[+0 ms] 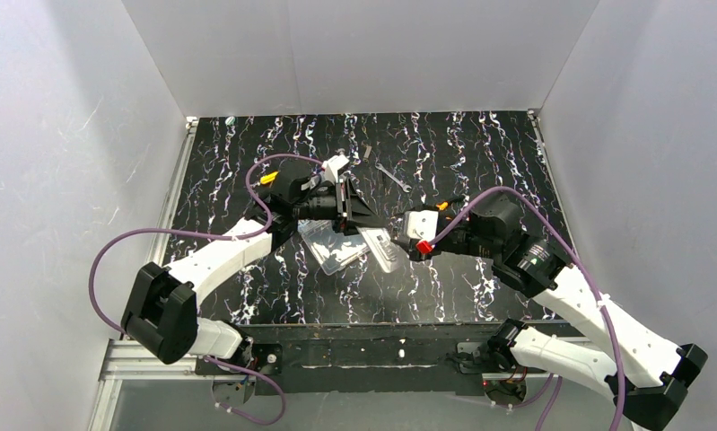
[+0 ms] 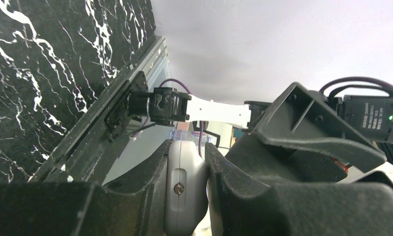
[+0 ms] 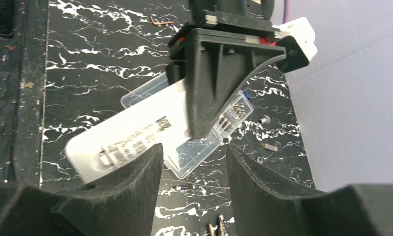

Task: Load the batteries into the remote control
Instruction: Remove the battery cover from the remote control.

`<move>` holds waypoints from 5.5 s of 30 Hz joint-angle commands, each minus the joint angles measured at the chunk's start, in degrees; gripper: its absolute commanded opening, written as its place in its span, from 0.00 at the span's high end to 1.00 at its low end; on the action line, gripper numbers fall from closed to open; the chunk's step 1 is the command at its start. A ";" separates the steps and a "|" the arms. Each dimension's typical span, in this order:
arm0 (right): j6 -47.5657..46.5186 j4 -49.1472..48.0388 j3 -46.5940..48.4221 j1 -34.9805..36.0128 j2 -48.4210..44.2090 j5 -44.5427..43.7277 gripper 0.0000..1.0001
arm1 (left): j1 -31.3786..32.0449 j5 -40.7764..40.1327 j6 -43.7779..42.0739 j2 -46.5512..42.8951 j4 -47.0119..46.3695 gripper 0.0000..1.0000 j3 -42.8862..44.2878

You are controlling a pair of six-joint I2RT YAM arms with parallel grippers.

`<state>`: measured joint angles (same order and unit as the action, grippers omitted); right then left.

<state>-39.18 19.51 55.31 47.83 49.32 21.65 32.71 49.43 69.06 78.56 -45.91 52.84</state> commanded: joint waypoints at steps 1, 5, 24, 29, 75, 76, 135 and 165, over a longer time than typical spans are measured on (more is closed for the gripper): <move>-0.72 -4.57 0.18 -0.11 -0.85 -3.06 0.43 | 0.82 4.55 -0.21 -0.40 -1.20 1.00 -0.61; -0.90 -3.80 -0.18 -0.09 -1.26 -3.33 0.43 | 0.87 4.55 -0.11 -0.52 -1.22 1.00 -0.64; 0.24 6.43 1.87 -0.11 -1.89 6.71 0.27 | 1.00 4.46 -0.15 -0.08 -1.23 1.00 -0.36; -0.09 6.39 1.78 -0.11 -1.33 7.37 0.27 | 1.04 4.45 -0.25 -0.15 -0.96 1.00 -0.25; -0.52 2.64 -1.10 -0.11 -4.10 -1.59 0.32 | 2.10 4.55 0.21 0.63 -2.48 1.00 -0.29; -0.39 2.64 -1.23 -0.11 -4.26 -1.60 0.32 | 2.11 4.48 0.20 0.67 -2.48 1.00 -0.35; 55.33 3.75 6.77 0.64 -1.71 -17.92 0.27 | 2.36 3.48 -2.06 0.48 1.14 1.00 0.84; 48.39 12.28 9.70 9.45 5.95 -20.64 0.25 | 2.35 3.66 -3.86 0.78 5.96 1.00 2.68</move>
<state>10.09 32.05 63.13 56.12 55.22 3.03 34.74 50.13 66.57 79.46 -40.77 53.01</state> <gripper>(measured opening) 0.758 0.257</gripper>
